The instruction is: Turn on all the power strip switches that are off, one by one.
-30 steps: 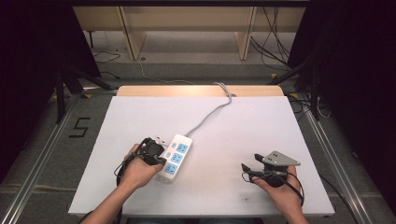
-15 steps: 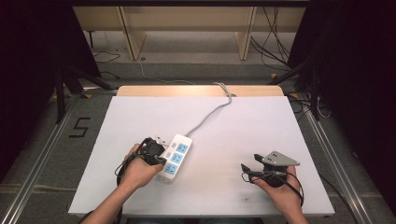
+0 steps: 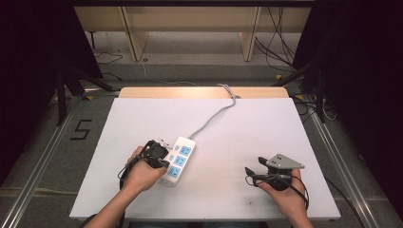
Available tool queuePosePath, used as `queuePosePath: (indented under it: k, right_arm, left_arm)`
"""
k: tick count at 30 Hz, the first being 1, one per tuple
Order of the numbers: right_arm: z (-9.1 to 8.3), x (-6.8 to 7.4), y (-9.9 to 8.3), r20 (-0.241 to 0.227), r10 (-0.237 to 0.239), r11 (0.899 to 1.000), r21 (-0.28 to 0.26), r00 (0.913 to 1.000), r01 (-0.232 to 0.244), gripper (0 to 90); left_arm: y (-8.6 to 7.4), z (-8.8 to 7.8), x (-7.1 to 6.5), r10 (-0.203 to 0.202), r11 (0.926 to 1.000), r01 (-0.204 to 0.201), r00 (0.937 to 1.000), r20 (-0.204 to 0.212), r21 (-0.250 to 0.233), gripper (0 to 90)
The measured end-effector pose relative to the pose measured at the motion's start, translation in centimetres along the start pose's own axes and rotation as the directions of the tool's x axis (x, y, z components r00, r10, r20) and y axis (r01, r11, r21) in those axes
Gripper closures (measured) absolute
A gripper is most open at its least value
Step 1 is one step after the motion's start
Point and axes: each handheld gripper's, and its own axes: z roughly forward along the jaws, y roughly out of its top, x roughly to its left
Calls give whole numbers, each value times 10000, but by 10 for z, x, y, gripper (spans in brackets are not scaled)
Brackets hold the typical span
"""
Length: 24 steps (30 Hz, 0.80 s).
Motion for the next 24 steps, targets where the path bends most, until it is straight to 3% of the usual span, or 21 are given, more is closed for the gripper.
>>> queuePosePath:
  k: [7, 24]
  right_arm:
    - [0, 0, 0, 6, 12, 10000, 7, 10000, -12, 352]
    - [0, 0, 0, -1, -13, 10000, 30, 10000, 13, 352]
  left_arm:
    - [1, 1, 1, -158, 9999, 158, 9999, 10, 61, 899]
    - [0, 1, 1, -17, 10000, 17, 10000, 43, 33, 899]
